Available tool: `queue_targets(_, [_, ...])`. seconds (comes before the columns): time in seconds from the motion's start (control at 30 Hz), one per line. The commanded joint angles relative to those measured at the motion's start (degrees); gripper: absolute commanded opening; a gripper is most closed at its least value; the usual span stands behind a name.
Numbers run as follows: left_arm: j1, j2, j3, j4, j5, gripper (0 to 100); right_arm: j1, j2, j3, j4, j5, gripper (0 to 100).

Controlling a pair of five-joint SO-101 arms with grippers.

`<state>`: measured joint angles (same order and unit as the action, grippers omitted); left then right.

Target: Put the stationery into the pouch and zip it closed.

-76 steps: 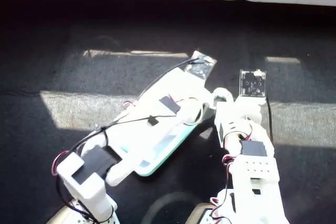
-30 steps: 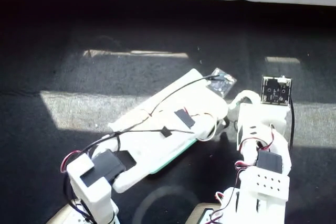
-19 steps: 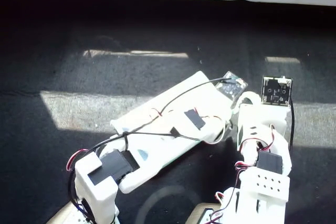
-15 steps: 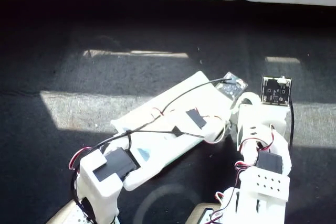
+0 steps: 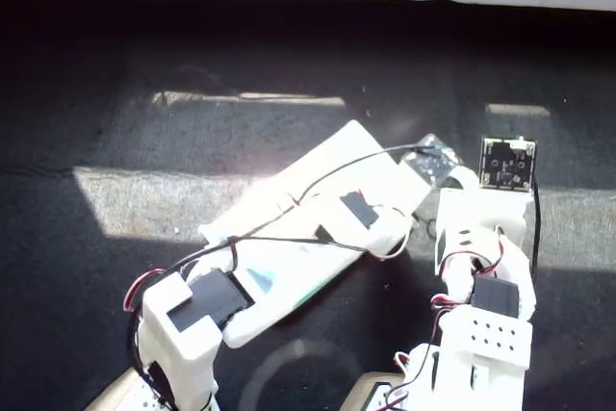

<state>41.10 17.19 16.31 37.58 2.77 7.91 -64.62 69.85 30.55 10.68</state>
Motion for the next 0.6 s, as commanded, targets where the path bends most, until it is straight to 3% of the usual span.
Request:
queue_targets(0.0, [-3.38,-4.35,-0.84,4.13,-0.35,1,-1.71,-2.51,-5.23,-0.13,-0.09,0.6])
queue_targets(0.4, [-12.00,-30.37,-0.31,23.38,-0.62,1,-4.79,-2.15,-21.32,1.80,-3.96,0.6])
queue_targets(0.57, [-13.85,-40.75,-0.31,26.64,-0.44,1,-11.03,-2.07,-30.55,4.79,-2.02,0.6])
